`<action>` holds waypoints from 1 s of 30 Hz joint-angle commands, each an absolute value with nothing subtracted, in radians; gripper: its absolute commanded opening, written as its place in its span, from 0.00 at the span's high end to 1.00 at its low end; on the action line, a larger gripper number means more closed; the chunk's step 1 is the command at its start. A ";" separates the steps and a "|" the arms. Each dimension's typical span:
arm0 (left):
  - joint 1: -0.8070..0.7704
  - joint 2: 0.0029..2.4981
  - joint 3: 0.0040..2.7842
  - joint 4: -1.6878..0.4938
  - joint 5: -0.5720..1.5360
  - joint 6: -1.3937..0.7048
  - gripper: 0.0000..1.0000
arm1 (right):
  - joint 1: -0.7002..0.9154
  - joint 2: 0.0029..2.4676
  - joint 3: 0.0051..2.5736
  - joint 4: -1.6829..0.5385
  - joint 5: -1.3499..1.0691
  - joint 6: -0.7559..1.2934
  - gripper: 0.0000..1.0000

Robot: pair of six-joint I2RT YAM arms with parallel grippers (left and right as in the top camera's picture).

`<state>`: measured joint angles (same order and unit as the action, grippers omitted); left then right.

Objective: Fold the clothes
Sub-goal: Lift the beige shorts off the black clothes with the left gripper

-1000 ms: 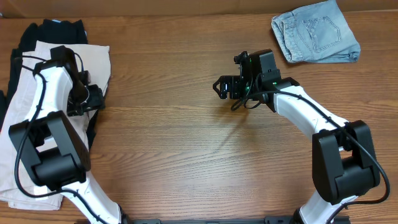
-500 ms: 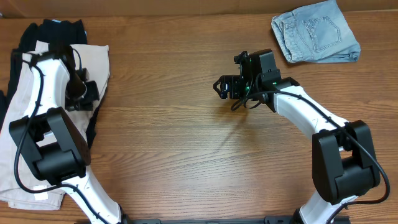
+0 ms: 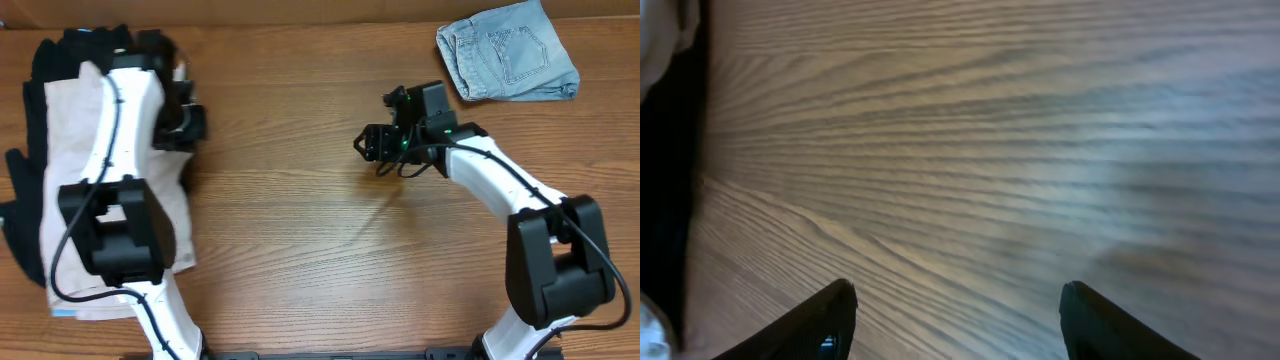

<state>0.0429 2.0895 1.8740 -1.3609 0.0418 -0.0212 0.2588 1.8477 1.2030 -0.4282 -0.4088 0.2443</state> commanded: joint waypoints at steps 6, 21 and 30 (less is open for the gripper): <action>-0.142 2.093 1.905 -1.255 0.107 -0.035 0.89 | 0.176 1.729 1.247 -0.493 -0.420 0.259 0.30; 0.115 2.101 2.186 -1.390 0.026 0.055 0.00 | 0.175 1.730 1.245 -0.493 -0.419 0.259 0.22; 0.339 2.196 2.178 -1.296 0.040 0.171 0.00 | 0.185 1.730 1.245 -0.475 -0.419 0.262 0.17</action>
